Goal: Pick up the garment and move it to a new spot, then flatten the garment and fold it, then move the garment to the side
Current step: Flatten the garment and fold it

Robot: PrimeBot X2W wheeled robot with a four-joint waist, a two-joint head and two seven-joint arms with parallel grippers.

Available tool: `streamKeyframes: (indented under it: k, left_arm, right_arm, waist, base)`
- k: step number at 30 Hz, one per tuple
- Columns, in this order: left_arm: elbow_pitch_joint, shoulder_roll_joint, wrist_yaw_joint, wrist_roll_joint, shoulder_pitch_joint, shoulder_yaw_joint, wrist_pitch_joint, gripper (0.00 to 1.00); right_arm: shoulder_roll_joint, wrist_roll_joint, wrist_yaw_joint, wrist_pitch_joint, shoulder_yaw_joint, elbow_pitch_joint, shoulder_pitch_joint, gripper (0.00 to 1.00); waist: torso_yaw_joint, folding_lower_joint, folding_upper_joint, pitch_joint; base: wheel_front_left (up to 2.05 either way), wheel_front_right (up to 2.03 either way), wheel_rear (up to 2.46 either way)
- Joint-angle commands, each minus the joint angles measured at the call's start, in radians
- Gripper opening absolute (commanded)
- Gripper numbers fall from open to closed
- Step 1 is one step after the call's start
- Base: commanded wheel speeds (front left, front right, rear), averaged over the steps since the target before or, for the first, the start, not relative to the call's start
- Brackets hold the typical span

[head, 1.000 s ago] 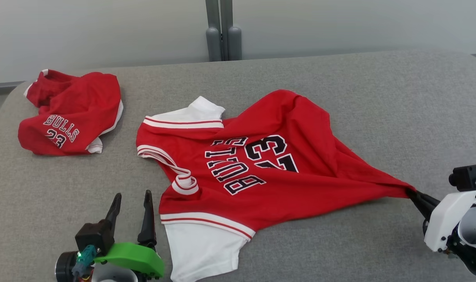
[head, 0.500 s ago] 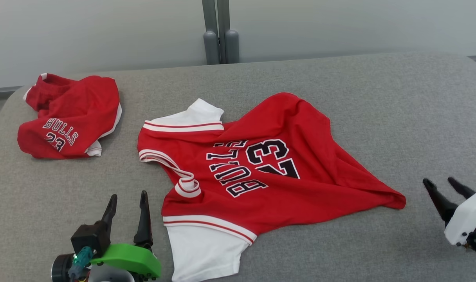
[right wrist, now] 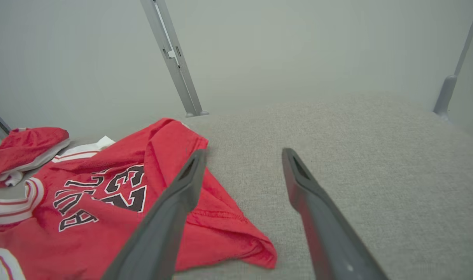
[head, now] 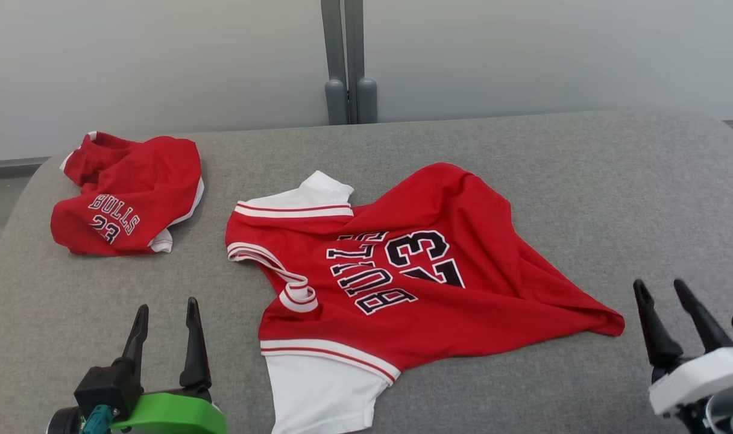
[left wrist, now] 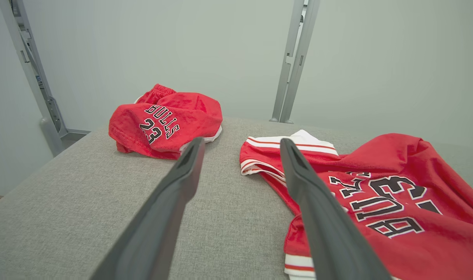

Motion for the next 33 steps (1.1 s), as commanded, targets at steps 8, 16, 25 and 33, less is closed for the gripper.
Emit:
streamKeyframes:
  k: [8, 16, 25, 33]
  left_arm:
    - [-0.024, 0.01, 0.01, -0.005, 0.031, -0.008, 0.019, 1.0]
    - [-0.023, 0.008, 0.011, -0.005, 0.025, -0.021, 0.025, 1.0]
    - [-0.023, 0.003, 0.008, -0.006, 0.008, -0.042, 0.036, 1.0]
    - [-0.005, -0.018, 0.002, 0.004, -0.049, -0.07, 0.028, 1.0]
  right_arm:
    - [0.069, -0.074, 0.0, 0.047, -0.032, 0.029, 0.057, 1.0]
    - [0.071, -0.093, 0.0, 0.078, -0.044, 0.012, 0.043, 1.0]
    - [0.072, -0.045, 0.0, 0.16, -0.015, 0.011, -0.032, 1.0]
    - [0.068, 0.05, 0.0, 0.364, 0.054, 0.128, -0.242, 1.0]
  waist:
    - [-0.002, 0.0, 0.0, 0.004]
    - [-0.005, 0.0, 0.0, 0.001]
    - [0.033, 0.0, 0.0, 0.028]
    - [0.116, 0.0, 0.0, 0.121]
  base:
    - [0.0, 0.0, 0.0]
    - [0.0, 0.0, 0.0]
    - [0.0, 0.0, 0.0]
    - [0.0, 0.0, 0.0]
